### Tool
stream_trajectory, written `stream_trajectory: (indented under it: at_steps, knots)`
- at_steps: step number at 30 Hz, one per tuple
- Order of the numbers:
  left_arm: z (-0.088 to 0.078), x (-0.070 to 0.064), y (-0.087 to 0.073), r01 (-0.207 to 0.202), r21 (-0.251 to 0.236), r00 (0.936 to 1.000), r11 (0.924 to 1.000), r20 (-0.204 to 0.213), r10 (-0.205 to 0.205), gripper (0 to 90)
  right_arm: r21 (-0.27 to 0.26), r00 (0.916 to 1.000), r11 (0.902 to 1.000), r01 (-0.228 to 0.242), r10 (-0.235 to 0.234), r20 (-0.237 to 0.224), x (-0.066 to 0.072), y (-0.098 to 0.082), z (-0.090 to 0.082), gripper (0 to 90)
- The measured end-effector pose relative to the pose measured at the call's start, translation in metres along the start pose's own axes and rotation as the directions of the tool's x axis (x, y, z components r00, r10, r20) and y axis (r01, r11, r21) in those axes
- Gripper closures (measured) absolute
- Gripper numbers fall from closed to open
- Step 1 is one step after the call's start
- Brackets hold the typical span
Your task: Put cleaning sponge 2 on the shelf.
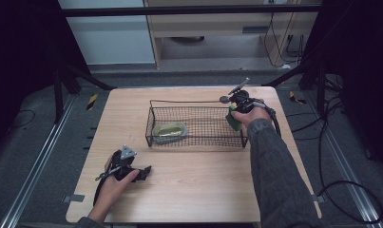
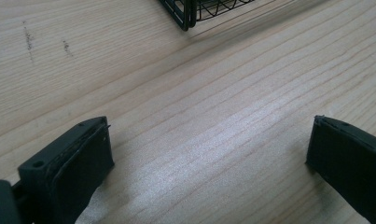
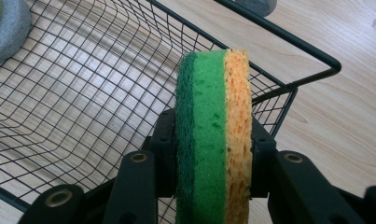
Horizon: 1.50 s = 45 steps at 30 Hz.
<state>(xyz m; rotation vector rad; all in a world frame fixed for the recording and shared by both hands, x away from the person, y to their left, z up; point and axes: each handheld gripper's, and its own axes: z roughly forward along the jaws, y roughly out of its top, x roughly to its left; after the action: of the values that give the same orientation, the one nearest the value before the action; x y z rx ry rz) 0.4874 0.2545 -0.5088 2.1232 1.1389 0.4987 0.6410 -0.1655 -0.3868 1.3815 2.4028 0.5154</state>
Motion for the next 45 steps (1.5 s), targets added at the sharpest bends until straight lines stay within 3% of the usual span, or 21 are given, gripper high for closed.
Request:
stream_trajectory:
  at_steps: [19,33,45]
  knots:
    - [0.000,0.000,0.000,-0.001,0.000,1.0000,1.0000,0.001,0.001,0.0,0.044,0.9994,0.9988,0.024,-0.025,0.025,0.001,0.000,0.014,64.1]
    - [0.000,0.000,0.000,-0.002,0.001,1.0000,1.0000,0.003,0.002,0.0,0.054,0.9996,0.9985,-0.003,0.002,0.029,-0.002,-0.003,0.023,63.8]
    - [0.000,0.000,0.000,-0.002,0.001,1.0000,1.0000,0.004,0.002,0.0,0.046,0.9998,0.9989,-0.006,0.005,0.019,0.005,0.001,0.023,55.4]
